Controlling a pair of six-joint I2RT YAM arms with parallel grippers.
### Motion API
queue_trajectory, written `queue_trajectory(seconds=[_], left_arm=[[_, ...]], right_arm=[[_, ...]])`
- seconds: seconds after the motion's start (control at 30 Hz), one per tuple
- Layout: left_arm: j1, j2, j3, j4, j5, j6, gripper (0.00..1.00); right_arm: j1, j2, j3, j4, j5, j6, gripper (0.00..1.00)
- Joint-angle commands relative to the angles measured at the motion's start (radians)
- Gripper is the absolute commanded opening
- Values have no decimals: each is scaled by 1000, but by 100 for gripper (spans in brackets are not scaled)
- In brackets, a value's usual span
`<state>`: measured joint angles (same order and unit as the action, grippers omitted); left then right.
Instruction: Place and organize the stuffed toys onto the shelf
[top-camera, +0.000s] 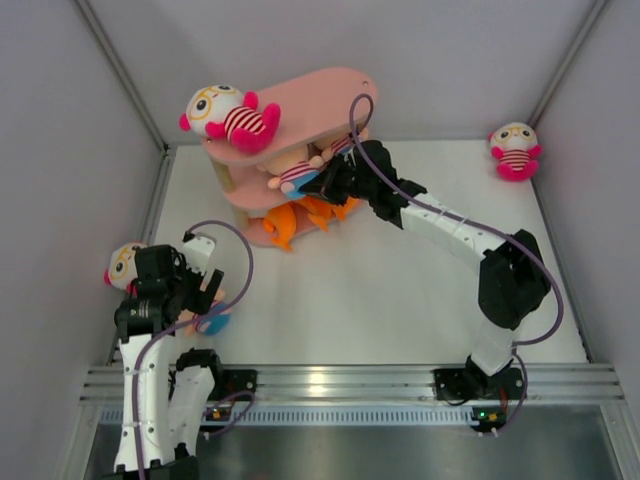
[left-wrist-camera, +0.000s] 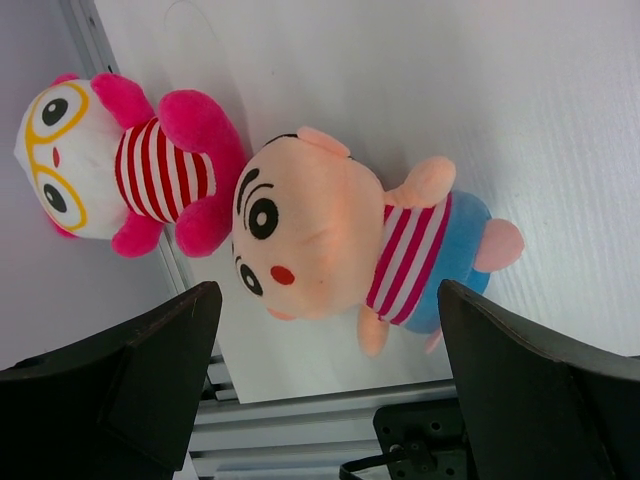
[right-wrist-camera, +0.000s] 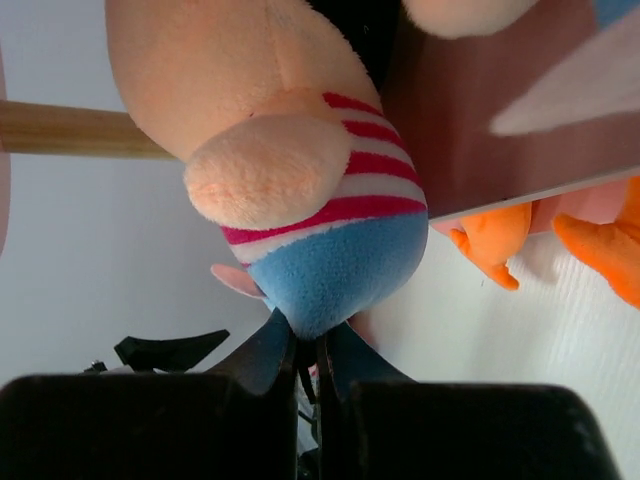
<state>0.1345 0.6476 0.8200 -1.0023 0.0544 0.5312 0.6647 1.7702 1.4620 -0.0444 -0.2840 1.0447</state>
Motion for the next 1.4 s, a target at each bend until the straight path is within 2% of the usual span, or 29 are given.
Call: queue_trajectory(seconds=[0.0,0.17,0.27,0.3,0.4,0.57,0.73,0.83,0.9,1.03,1.17,1.37], left_arm=[[-3,-11,11,33,-8,13,96],[-3,-6,4,33,-5,16,96],[-3,1,-5,30,-24,1,97],[-3,23,-10,30,-42,-2,97],[-3,78,-15,11,-80,-8,97],[-1,232,-15,-27,-106,-16,96],[14,345,59,-25,-102,-37,89],[86,386,109,-25,-10,21,84],[186,432,145,-25,43,56,83],[341,509,147,-25,50,182,85],[375,517,79,-27,82,262,89],[379,492,2,-25,228,334,91]], right_arm=[[-28,-6,46,78,39,17,0],[-36,-6,37,89,25,9,14],[-37,-29,11,118,35,17,36],[-36,-37,-3,127,36,18,46],[-36,-66,-14,141,32,2,56],[-36,-123,-37,141,48,-55,61],[-39,-130,-38,129,43,-74,63],[-39,-129,-37,133,26,-75,63],[-40,-129,-37,133,22,-77,64],[-40,-152,-46,129,2,-84,64],[-40,-189,-78,126,8,-107,64],[-40,-221,-95,95,25,-140,64]])
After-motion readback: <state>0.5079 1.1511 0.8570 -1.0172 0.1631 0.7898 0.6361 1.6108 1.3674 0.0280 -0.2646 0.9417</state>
